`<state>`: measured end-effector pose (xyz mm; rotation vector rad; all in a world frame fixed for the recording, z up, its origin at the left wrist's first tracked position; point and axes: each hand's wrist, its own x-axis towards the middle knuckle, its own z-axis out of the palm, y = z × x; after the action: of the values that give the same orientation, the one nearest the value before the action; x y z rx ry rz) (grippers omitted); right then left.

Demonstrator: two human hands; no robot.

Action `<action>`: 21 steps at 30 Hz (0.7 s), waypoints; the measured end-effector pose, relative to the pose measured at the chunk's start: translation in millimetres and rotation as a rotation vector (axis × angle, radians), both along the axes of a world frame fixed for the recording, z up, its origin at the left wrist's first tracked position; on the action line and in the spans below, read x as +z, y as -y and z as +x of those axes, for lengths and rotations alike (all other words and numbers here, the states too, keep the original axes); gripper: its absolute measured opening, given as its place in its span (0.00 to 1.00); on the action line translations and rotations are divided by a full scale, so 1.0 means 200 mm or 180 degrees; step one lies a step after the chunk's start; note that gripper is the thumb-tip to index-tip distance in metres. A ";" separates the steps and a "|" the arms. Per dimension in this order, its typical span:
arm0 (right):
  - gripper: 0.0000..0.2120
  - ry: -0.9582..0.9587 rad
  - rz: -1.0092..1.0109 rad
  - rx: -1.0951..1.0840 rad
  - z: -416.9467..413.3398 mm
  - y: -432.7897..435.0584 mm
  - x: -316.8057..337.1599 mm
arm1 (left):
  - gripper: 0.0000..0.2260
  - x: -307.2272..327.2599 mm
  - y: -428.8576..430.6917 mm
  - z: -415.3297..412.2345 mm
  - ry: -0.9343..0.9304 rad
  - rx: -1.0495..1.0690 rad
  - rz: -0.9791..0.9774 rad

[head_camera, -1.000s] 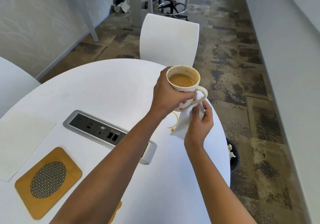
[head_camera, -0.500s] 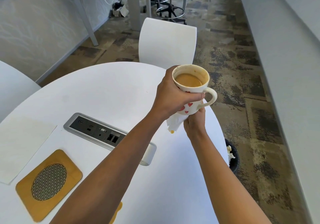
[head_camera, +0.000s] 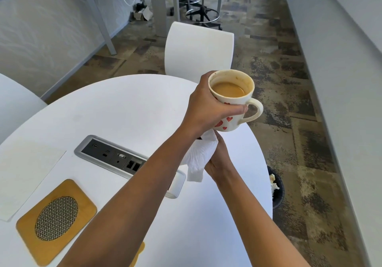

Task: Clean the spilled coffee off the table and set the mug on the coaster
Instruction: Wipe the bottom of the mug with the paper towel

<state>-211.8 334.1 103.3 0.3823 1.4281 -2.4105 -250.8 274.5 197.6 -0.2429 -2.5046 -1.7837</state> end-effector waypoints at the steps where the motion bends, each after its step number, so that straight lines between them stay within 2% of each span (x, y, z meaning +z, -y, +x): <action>1: 0.17 -0.0020 -0.0078 0.0017 0.01 0.00 0.00 | 0.38 0.00 0.01 -0.01 0.0007 0.0019 0.0016; 5: 0.16 0.0419 0.0179 -0.0106 -0.01 0.01 0.03 | 0.38 -0.01 0.05 -0.02 -0.0020 0.0094 0.0016; 8: 0.10 0.0020 0.0037 0.0059 0.11 -0.07 0.04 | 0.38 -0.01 0.08 -0.03 -0.0058 0.0193 0.0023; 10: 0.21 -0.0123 -0.0155 -0.0124 0.13 -0.14 0.04 | 0.38 -0.01 0.11 -0.04 -0.0070 0.0293 0.0055; 12: 0.29 0.0303 -0.0036 -0.0536 0.06 -0.15 0.04 | 0.38 -0.01 0.13 -0.04 -0.0059 0.0391 0.0067; 13: 0.28 0.0505 -0.0141 -0.0837 0.03 -0.16 0.03 | 0.38 -0.01 0.14 -0.04 -0.0046 0.0421 0.0075; 14: 0.22 0.0543 -0.0394 -0.1179 0.01 -0.15 0.04 | 0.38 -0.01 0.15 -0.04 -0.0031 0.0433 0.0079; 16: 0.15 0.0150 -0.0620 -0.1700 0.02 -0.13 0.01 | 0.38 -0.02 0.16 -0.04 0.0001 0.0431 0.0075; 20: 0.08 -0.0453 0.0347 -0.1933 0.04 -0.09 -0.01 | 0.38 -0.03 0.15 -0.02 0.0023 0.0510 0.0133; 21: 0.10 -0.0511 0.0507 -0.1978 0.03 -0.06 0.00 | 0.38 -0.03 0.15 -0.01 0.0015 0.0530 0.0133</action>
<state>-205.3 347.0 102.8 0.7864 1.7846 -2.8587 -253.6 245.2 192.1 -0.0268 -2.4077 -1.7709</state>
